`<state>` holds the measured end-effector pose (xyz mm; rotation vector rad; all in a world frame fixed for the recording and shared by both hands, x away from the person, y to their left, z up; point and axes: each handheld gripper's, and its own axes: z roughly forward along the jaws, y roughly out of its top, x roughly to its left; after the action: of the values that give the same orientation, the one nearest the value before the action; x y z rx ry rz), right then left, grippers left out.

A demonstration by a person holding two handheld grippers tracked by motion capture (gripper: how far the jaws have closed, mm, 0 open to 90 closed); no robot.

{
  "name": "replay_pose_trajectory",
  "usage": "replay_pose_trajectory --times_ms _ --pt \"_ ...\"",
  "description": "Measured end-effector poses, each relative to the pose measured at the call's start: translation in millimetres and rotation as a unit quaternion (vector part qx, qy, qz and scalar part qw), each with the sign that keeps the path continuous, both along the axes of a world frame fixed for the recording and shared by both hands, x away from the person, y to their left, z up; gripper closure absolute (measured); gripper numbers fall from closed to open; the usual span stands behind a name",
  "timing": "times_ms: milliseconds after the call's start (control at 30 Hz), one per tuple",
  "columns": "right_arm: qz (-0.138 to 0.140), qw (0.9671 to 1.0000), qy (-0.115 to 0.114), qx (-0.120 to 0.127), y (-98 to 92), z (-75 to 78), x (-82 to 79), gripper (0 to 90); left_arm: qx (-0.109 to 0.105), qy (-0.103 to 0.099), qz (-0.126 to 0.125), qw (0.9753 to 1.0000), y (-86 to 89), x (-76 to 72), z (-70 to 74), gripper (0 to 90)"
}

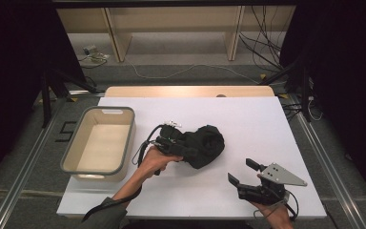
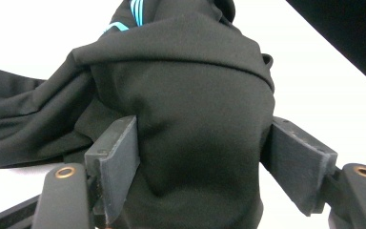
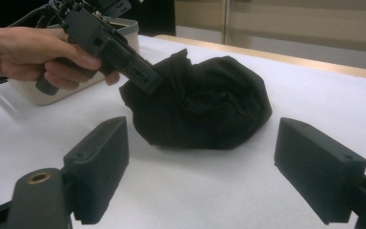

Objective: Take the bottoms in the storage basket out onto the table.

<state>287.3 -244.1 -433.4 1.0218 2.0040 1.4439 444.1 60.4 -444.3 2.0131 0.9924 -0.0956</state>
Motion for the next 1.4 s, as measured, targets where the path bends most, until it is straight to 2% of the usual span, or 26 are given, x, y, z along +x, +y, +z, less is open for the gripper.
replay_pose_trajectory --times_ms 133,600,900,1400 --pt "0.0 1.0 0.0 0.0 -0.3 0.3 -0.5 19.9 0.004 -0.006 0.0 1.0 1.4 -1.6 2.7 29.6" --pt "0.0 1.0 -0.002 0.001 -0.3 0.6 -0.6 19.9 -0.001 -0.022 -0.005 0.9997 5.0 -12.0 11.3 28.9" --pt "0.0 1.0 -0.002 0.001 -0.4 0.6 -0.7 19.9 -0.013 -0.031 0.0 0.9994 11.7 -14.9 14.3 28.1" --pt "0.0 1.0 0.0 -0.001 -0.1 0.5 -0.7 19.9 -0.024 -0.035 -0.007 0.9991 17.3 -19.1 18.9 18.8"
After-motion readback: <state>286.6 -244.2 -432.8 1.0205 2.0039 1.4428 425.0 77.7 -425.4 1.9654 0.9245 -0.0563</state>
